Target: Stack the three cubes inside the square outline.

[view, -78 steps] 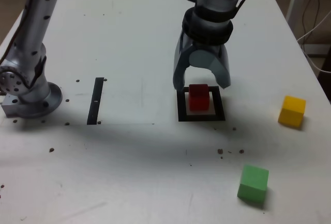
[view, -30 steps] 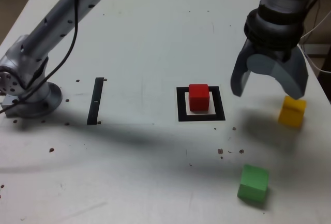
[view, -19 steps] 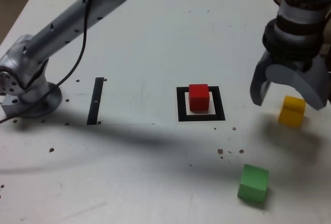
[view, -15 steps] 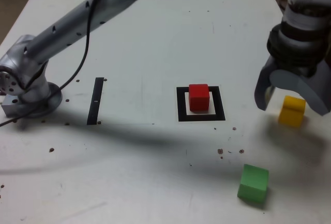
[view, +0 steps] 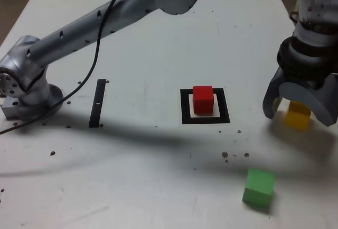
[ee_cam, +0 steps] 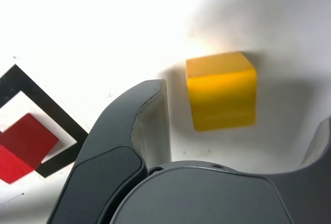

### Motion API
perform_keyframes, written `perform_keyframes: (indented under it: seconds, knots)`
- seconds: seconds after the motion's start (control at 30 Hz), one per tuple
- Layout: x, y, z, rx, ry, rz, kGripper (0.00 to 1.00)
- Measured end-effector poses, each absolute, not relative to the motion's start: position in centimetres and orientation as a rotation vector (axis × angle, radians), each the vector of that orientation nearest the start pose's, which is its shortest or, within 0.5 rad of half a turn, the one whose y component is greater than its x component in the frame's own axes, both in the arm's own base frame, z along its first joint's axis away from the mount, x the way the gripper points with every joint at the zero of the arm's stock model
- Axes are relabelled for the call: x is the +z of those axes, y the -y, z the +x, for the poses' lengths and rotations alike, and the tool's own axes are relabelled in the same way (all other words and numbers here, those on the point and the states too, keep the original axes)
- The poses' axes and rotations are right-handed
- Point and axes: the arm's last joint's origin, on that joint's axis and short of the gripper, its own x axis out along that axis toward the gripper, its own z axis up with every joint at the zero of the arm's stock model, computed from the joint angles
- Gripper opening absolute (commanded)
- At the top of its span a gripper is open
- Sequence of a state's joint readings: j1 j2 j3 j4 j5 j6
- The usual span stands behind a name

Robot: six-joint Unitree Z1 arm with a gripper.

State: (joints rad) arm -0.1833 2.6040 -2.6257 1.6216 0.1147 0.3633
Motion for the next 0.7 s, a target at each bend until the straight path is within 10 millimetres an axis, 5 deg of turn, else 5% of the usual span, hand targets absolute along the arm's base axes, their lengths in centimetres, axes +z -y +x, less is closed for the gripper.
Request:
perform_keyframes:
  seconds: [0.37, 0.7]
  knots:
    - [21.6, 7.1, 51.3, -0.321, -1.582, 0.495, 0.81]
    - [21.3, 7.0, 51.5, -0.311, -1.58, 0.504, 0.41]
